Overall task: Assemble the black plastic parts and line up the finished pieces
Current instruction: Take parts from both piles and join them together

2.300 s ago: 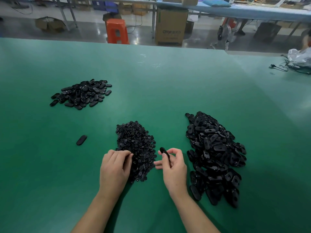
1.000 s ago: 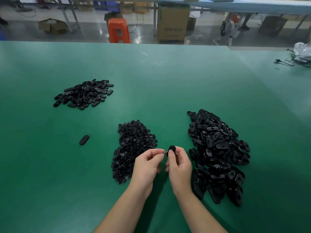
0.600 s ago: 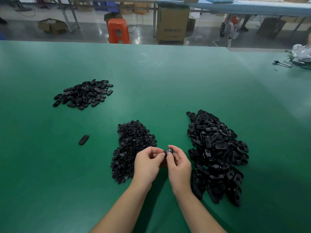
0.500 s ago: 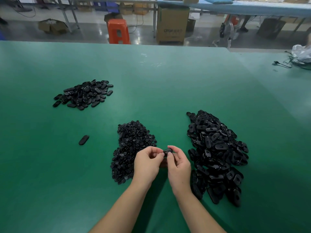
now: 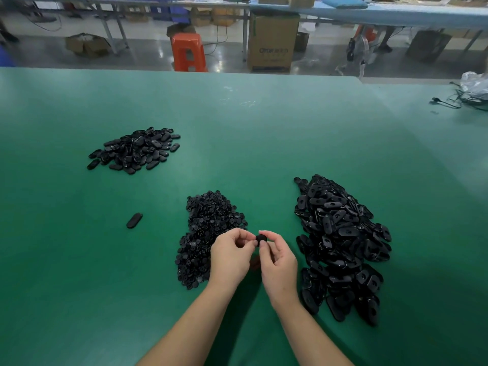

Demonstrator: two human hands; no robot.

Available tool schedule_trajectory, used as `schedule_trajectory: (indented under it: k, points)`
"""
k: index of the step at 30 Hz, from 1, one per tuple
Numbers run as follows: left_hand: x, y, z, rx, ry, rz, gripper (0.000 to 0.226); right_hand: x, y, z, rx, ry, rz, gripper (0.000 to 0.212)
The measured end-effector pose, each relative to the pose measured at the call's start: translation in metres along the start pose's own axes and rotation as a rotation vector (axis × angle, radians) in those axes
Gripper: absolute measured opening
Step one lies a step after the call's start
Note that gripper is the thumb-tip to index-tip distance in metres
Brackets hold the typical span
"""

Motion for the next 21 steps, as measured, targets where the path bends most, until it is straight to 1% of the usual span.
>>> schedule_trajectory:
  k: [5,10,13,15,19,21]
  points:
    - [0.002,0.000,0.004,0.055,0.010,-0.022,0.014,0.002,0.000,-0.001,-0.058,0.007,-0.010,0.030]
    - [0.003,-0.003,0.017,0.266,-0.080,-0.034,0.005,0.002,0.000,-0.004,-0.083,0.008,-0.014,0.030]
    - [0.007,-0.002,0.019,0.327,-0.104,-0.042,0.010,0.001,0.001,-0.005,-0.072,0.003,-0.005,0.030]
    - [0.010,-0.002,0.015,0.294,-0.090,-0.084,0.012,0.002,0.001,-0.003,-0.056,-0.006,-0.012,0.028]
    - [0.012,-0.003,0.005,0.147,-0.051,-0.129,0.001,0.001,-0.003,-0.003,-0.076,0.001,-0.055,0.024]
    - [0.013,-0.002,0.002,0.109,-0.046,-0.127,0.009,0.001,-0.004,-0.005,-0.111,0.010,-0.065,0.022]
Point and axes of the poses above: each hand's wrist, its own x-axis towards the middle knuckle, its own y-axis out of the back of the hand, z = x × y, the point moved 10 cm from there along x, towards the middle knuckle, and after that the axes turned 7 degrees about -z, right-handed, at the moved point
